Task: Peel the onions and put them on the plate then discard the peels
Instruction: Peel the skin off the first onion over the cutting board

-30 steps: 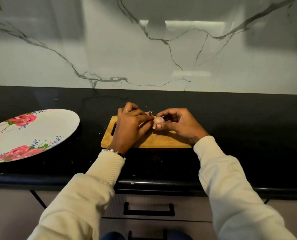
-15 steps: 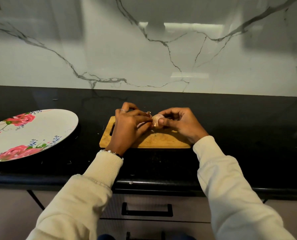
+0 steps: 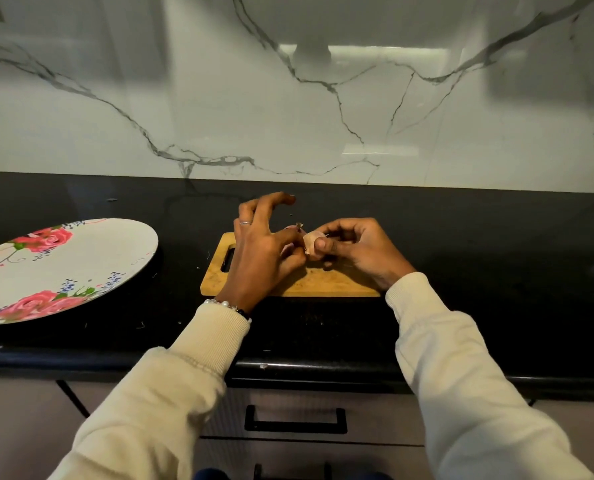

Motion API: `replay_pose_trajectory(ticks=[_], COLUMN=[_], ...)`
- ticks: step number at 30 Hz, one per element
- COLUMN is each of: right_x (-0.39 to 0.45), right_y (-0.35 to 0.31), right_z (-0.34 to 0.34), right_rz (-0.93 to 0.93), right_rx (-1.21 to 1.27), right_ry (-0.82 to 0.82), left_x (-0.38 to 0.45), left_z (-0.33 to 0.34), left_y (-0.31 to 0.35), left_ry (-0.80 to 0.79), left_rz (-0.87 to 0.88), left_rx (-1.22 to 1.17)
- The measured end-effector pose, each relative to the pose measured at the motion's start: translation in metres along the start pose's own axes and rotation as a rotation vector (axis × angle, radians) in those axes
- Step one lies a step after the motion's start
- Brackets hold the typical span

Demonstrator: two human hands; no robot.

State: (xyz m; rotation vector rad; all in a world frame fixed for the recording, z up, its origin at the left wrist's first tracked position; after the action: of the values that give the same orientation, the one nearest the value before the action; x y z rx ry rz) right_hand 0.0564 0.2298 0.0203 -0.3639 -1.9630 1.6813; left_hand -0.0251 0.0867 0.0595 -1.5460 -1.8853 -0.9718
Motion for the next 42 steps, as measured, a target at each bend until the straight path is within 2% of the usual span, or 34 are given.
replay_pose_trajectory(ticks=[4, 8, 15, 27, 36, 42], right_x=[0.0, 0.0, 0.001, 0.001, 0.001, 0.001], right_y=[0.0, 0.0, 0.0, 0.0, -0.001, -0.002], right_z=[0.0, -0.002, -0.005, 0.0, -0.002, -0.005], right_rz=[-0.002, -0.015, 0.003, -0.013, -0.007, 0.001], right_rx=[-0.005, 0.057, 0.016, -0.065, 0.061, 0.067], right_ry=[0.001, 0.021, 0.04, 0.037, 0.076, 0.093], left_x=[0.0, -0.001, -0.002, 0.002, 0.0, -0.002], left_z=[0.001, -0.008, 0.003, 0.005, -0.001, 0.0], left_y=[-0.006, -0.02, -0.007, 0.007, -0.012, 0.004], left_ry=[0.002, 0.124, -0.044, -0.023, 0.031, 0.021], left_rz=[-0.051, -0.19, -0.092, 0.01, -0.127, -0.005], left_rx=[0.016, -0.048, -0.099, 0.126, 0.07, 0.029])
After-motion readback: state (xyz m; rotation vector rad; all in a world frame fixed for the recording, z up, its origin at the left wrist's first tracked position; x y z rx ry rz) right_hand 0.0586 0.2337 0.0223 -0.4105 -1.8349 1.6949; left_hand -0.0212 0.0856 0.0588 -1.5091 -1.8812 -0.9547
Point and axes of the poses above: each hand's wrist, its own x-axis towards the middle knuckle, its own z-axis out of the palm, y = z × x, the point moved 8 cm from there along x, towards the middle knuckle, and after that the axes turned 4 degrees about x, right-handed, at the moved point
